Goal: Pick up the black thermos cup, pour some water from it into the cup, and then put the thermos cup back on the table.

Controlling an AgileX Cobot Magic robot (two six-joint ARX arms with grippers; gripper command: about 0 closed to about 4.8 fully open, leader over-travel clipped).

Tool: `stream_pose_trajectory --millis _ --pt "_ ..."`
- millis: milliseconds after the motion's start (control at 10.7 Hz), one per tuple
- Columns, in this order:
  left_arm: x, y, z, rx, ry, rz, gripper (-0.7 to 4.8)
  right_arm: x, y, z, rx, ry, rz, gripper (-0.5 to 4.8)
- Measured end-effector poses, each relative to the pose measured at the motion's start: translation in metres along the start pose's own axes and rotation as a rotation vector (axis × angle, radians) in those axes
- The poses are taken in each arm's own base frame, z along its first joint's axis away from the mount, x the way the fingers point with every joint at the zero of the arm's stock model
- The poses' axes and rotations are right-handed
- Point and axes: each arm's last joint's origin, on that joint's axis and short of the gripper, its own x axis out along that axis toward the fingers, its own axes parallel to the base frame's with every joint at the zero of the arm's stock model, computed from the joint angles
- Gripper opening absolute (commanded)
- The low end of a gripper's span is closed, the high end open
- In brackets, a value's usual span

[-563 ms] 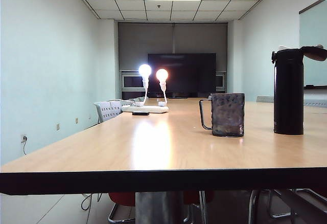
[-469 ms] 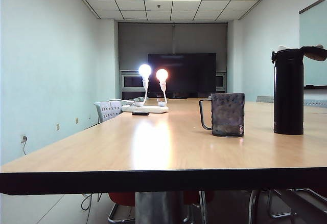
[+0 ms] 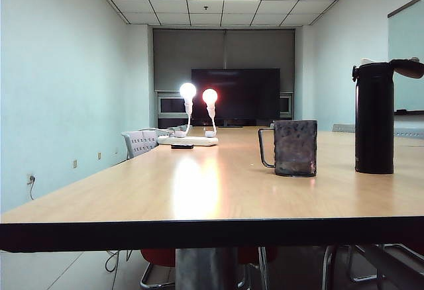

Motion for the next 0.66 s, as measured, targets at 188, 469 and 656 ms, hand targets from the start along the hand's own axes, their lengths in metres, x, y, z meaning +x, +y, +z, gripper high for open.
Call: stream_pose_trajectory --millis 188,469,656 --pt "-0.004 -0.002 0.06 -0.04 -0.101 0.027 -0.05 -0.006 -0.004 0.088 -0.032 -0.118 -0.208 -0.01" --pt "0.064 -0.023 0.145 -0.035 -0.06 -0.187 -0.06 0.057 0.006 0.148 -0.047 -0.137 -0.093 -0.01" --pt "0.095 -0.05 0.158 -0.023 0.005 -0.37 -0.05 0.082 0.009 0.15 -0.05 -0.119 -0.072 -0.01"
